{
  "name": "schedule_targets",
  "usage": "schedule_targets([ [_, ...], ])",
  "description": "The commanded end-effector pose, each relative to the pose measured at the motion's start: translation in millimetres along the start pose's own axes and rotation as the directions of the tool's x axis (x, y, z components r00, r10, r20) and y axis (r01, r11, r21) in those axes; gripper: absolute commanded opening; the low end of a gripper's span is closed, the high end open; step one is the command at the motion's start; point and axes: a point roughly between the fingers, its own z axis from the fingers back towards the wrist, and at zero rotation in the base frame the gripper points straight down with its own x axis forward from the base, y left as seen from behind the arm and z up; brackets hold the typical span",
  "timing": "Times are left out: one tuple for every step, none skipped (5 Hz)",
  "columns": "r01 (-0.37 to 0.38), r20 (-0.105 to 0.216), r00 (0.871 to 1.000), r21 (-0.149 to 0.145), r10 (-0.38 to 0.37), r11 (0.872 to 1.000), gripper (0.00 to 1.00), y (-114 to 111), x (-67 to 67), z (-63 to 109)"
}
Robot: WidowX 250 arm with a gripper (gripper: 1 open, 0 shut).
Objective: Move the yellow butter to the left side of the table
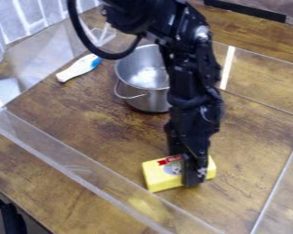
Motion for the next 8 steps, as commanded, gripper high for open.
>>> schedule_targets([
  [-0.059, -0.062, 0.996, -0.033, 0.056, 0.998, 0.00, -5.1, -20.3, -1.5],
  [-0.093, -0.067, 0.994, -0.037, 0.091, 0.995, 0.00, -9.5, -20.6, -1.4],
  [-0.119, -0.072, 0.991, -0.038, 0.116, 0.992, 0.00, -15.2, -21.4, -4.6],
  [-0.145, -0.076, 0.987, -0.039, 0.142, 0.989, 0.00, -20.8, -22.1, -7.6],
  [-0.137, -0.083, 0.988, -0.035, 0.133, 0.990, 0.00, -20.8, -23.6, -8.7],
  [-0.127, -0.091, 0.988, -0.032, 0.123, 0.991, 0.00, -20.8, -24.8, -10.6],
  [-0.194, -0.087, 0.978, -0.033, 0.191, 0.980, 0.00, -23.0, -26.7, -12.9],
  [-0.258, -0.084, 0.963, -0.036, 0.254, 0.965, 0.00, -25.3, -28.0, -14.7],
])
